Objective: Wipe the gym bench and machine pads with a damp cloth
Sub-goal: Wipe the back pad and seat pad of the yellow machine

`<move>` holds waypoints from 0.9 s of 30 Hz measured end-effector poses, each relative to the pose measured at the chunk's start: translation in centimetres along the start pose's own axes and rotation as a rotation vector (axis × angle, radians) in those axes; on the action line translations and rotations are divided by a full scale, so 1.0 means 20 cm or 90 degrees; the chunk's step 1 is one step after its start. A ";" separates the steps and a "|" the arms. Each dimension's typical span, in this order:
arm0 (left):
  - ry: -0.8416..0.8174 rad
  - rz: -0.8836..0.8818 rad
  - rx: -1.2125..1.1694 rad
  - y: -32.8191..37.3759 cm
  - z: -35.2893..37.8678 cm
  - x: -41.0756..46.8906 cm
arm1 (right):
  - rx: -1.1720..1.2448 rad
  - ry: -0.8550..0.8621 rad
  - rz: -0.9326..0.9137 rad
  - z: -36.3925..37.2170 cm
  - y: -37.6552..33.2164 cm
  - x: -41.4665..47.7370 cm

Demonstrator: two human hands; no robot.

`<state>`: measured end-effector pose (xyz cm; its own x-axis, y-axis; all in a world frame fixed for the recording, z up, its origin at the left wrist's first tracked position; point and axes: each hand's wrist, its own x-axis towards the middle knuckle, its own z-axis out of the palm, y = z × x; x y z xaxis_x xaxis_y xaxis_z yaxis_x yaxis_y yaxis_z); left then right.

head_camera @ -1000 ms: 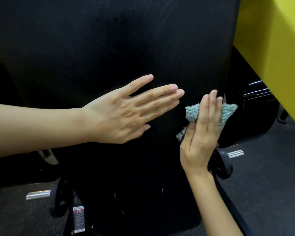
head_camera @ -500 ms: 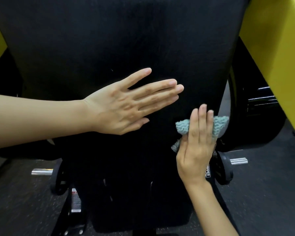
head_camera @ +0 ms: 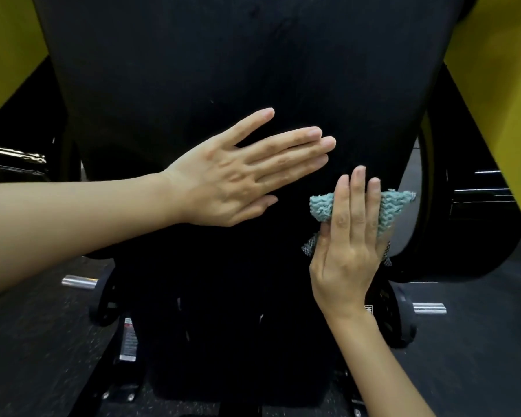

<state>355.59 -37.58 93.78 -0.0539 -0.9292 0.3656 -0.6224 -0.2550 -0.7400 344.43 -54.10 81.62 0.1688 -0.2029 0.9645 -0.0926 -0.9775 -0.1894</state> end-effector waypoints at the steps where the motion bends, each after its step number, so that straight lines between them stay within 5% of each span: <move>1: 0.046 0.019 0.030 0.00 0.00 0.01 | -0.013 -0.019 -0.007 0.00 0.00 -0.04; 11: 0.097 0.027 0.074 0.02 -0.01 0.01 | -0.057 -0.096 -0.039 0.08 -0.02 -0.51; 27: 0.146 0.051 0.062 0.07 0.08 -0.11 | -0.026 0.050 0.021 0.13 -0.13 -0.15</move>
<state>356.11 -36.41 91.02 -0.2827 -0.8653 0.4138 -0.5321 -0.2175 -0.8183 346.64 -51.11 78.76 0.0873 -0.2280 0.9697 -0.1375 -0.9669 -0.2149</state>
